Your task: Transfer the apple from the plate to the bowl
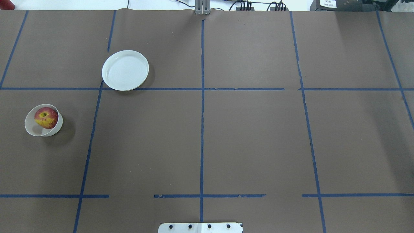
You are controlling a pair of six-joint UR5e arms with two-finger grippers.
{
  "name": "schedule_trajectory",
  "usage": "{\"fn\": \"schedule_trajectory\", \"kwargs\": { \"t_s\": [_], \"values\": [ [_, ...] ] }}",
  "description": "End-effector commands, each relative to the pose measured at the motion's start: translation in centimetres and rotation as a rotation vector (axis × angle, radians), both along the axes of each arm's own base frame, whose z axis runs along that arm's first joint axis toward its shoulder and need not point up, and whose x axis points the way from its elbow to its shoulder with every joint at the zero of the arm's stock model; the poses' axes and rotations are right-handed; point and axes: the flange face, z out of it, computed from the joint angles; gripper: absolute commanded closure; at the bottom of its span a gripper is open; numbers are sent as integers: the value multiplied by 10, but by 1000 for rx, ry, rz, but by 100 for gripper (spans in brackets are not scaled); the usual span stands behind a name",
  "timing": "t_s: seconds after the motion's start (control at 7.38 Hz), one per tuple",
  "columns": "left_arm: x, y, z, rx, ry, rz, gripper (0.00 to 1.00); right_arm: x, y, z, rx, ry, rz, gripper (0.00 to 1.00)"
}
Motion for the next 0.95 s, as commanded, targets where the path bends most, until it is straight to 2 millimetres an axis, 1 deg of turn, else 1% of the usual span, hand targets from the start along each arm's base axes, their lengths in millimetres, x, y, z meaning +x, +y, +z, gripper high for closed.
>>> {"fn": "schedule_trajectory", "kwargs": {
  "t_s": [0.0,0.14,0.27,0.54,0.81],
  "values": [
    [-24,27,44,-88,6,-43,0,0,0,1,0,0,-1,0],
    [-25,36,59,-119,3,-43,0,0,0,0,1,0,-1,0],
    [-26,43,66,-115,4,-45,0,0,0,0,1,0,-1,0],
    [-30,45,76,-110,5,-51,0,0,0,0,0,0,0,0],
    [-31,43,97,-88,5,-45,0,0,0,1,0,0,-1,0]
  ]
}}
